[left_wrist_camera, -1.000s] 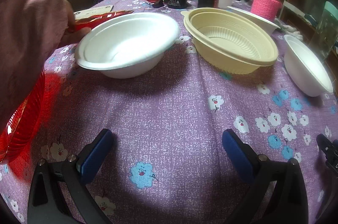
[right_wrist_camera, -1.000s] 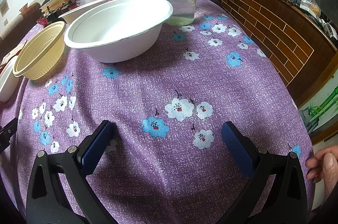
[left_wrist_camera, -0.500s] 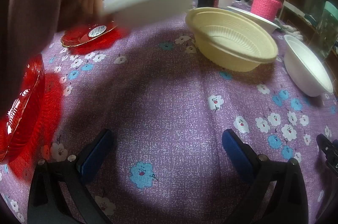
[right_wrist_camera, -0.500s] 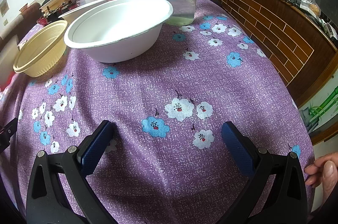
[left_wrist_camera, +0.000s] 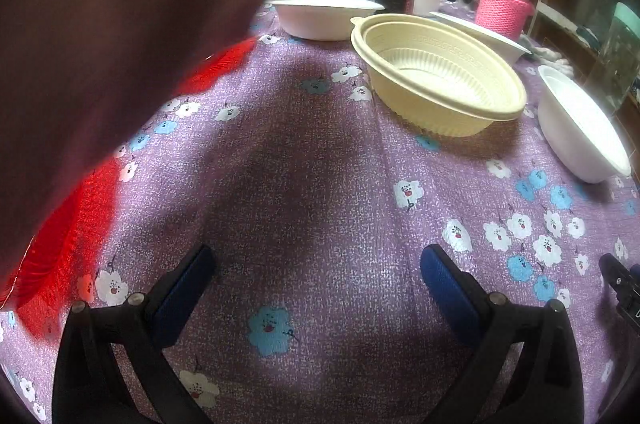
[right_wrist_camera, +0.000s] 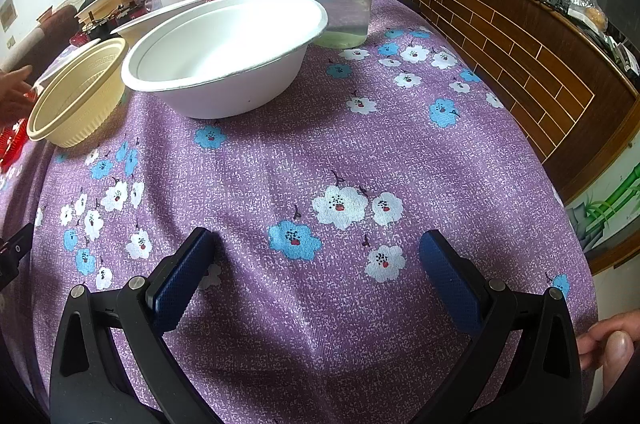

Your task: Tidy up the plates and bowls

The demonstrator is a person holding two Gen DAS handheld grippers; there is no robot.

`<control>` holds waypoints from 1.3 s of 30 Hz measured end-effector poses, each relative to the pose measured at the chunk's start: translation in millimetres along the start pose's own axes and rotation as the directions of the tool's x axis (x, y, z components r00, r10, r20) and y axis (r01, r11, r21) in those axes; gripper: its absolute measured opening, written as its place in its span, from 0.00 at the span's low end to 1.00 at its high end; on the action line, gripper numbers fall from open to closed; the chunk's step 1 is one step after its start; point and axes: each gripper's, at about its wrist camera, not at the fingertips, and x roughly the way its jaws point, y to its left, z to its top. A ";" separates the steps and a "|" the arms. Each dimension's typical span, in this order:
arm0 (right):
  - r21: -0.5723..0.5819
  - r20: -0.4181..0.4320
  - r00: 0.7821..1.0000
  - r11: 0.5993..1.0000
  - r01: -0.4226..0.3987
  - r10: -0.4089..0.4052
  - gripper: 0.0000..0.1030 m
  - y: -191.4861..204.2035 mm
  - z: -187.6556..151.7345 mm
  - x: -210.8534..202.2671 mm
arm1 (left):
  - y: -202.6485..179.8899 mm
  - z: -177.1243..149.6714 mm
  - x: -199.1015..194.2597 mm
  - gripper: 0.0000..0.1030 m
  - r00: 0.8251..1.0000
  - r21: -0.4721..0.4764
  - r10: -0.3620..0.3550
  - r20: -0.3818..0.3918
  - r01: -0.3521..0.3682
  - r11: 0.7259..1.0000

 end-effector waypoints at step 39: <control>0.001 0.000 1.000 1.000 0.004 -0.004 0.99 0.6 -0.1 -0.1 | -1.1 -3.0 0.1 0.99 1.000 0.000 0.002 0.001 -0.002 1.000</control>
